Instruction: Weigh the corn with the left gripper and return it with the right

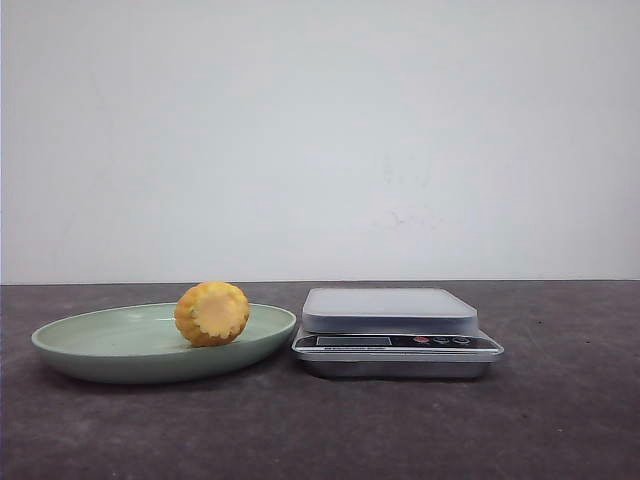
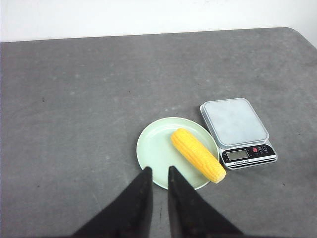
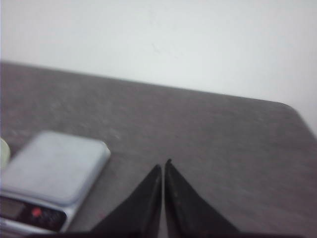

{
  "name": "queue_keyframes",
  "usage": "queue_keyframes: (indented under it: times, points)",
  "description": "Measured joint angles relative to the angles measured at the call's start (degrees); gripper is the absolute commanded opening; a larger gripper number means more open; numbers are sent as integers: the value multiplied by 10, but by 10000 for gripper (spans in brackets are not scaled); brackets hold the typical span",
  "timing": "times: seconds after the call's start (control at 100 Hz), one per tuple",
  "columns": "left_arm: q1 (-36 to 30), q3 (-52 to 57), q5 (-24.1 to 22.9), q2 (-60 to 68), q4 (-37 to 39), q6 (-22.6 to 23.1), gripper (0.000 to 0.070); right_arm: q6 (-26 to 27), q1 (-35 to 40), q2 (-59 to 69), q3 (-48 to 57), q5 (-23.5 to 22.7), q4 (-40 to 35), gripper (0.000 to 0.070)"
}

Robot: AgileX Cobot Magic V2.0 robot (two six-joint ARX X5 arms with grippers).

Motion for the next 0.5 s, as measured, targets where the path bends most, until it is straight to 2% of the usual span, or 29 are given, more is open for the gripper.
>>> queue_keyframes:
  times: [0.06, 0.17, 0.34, 0.5]
  points:
    - [0, 0, 0, 0, 0, 0, 12, 4, -28, -31, -52, -35, 53, 0]
    - [0, 0, 0, -1, 0, 0, 12, 8, -55, -46, -123, -49, 122, 0]
    - [0, 0, 0, 0, 0, 0, 12, 10, -83, -45, -145, -51, 89, 0]
    - [0, 0, 0, 0, 0, 0, 12, 12, -90, -45, -146, -30, 38, 0]
